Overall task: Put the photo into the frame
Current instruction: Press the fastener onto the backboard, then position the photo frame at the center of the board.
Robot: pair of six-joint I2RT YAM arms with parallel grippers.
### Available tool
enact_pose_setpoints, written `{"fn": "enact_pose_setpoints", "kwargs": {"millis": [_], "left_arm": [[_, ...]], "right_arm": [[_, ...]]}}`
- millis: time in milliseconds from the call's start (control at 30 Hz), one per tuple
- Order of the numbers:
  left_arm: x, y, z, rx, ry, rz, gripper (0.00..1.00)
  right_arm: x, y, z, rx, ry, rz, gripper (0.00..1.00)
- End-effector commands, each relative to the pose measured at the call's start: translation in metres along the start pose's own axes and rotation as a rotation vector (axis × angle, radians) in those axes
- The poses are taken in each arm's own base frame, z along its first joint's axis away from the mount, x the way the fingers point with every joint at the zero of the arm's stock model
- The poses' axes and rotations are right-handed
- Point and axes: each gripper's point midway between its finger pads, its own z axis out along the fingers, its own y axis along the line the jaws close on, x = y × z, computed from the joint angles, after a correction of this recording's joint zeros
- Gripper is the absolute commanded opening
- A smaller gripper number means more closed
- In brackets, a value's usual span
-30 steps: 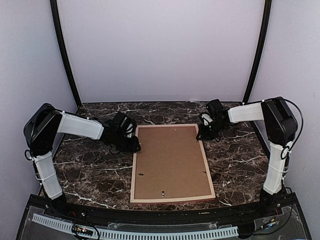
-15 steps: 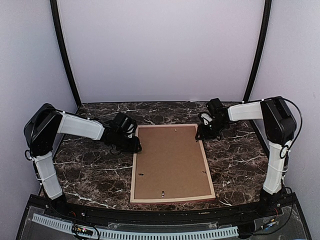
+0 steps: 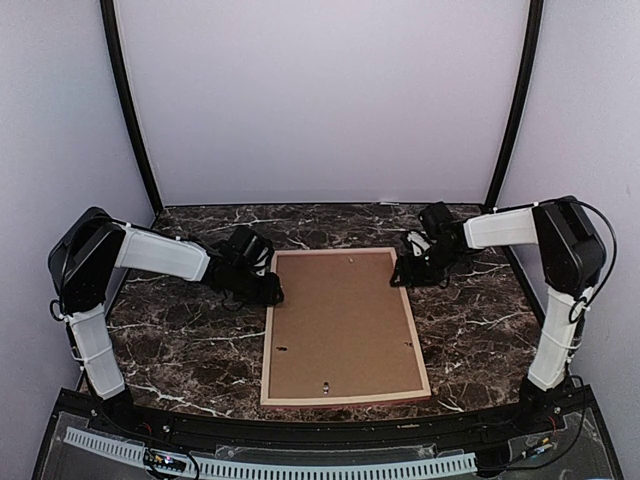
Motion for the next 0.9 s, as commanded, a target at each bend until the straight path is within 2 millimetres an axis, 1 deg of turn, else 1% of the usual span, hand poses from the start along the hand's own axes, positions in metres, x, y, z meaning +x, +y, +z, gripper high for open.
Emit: {"fn": "enact_pose_setpoints", "kwargs": {"millis": [0,133,233,333,367,433,500,533,567,600,633,667,700,733,867], "left_arm": [[0.009,-0.001,0.001,-0.003,0.013,-0.002,0.43],[0.005,-0.002,-0.001,-0.002,0.001,0.005,0.46],[0.003,-0.003,-0.003,0.0,-0.007,0.011,0.49],[0.001,-0.004,-0.008,0.003,-0.017,0.015,0.53],[0.001,-0.005,-0.009,0.005,-0.018,0.018,0.56],[0.001,-0.005,-0.014,0.009,-0.022,0.021,0.61],[0.006,-0.003,-0.018,0.013,-0.021,0.024,0.65],[0.005,-0.004,-0.022,0.02,-0.028,0.027,0.66],[0.009,-0.002,-0.023,0.019,-0.024,0.027,0.7],[0.008,-0.003,-0.028,0.024,-0.034,0.029,0.72],[0.013,-0.001,-0.028,0.02,-0.026,0.03,0.75],[0.012,-0.002,-0.033,0.026,-0.036,0.033,0.78],[0.017,-0.001,-0.034,0.023,-0.028,0.036,0.8],[0.016,-0.002,-0.039,0.03,-0.035,0.042,0.83],[0.03,-0.003,-0.048,0.044,-0.019,0.06,0.9]], "right_arm": [[0.024,0.004,-0.007,-0.009,0.021,0.046,0.65],[0.042,0.012,-0.009,-0.005,0.036,0.042,0.62],[0.053,0.014,-0.008,0.012,0.047,0.039,0.59],[0.061,0.008,-0.004,0.04,0.056,0.051,0.56],[0.063,0.006,-0.004,0.049,0.055,0.058,0.55],[0.063,0.002,-0.002,0.066,0.048,0.071,0.5],[0.061,0.001,-0.001,0.072,0.039,0.083,0.42],[0.06,0.001,0.0,0.075,0.036,0.087,0.39],[0.06,0.0,0.0,0.075,0.034,0.092,0.36],[0.06,0.0,0.001,0.076,0.033,0.096,0.34],[0.059,0.0,0.002,0.078,0.031,0.102,0.32],[0.059,-0.001,0.002,0.082,0.029,0.108,0.3],[0.059,-0.002,0.002,0.087,0.028,0.112,0.29],[0.058,-0.003,0.002,0.094,0.023,0.117,0.28],[0.054,-0.01,0.002,0.116,-0.001,0.149,0.22]]}}
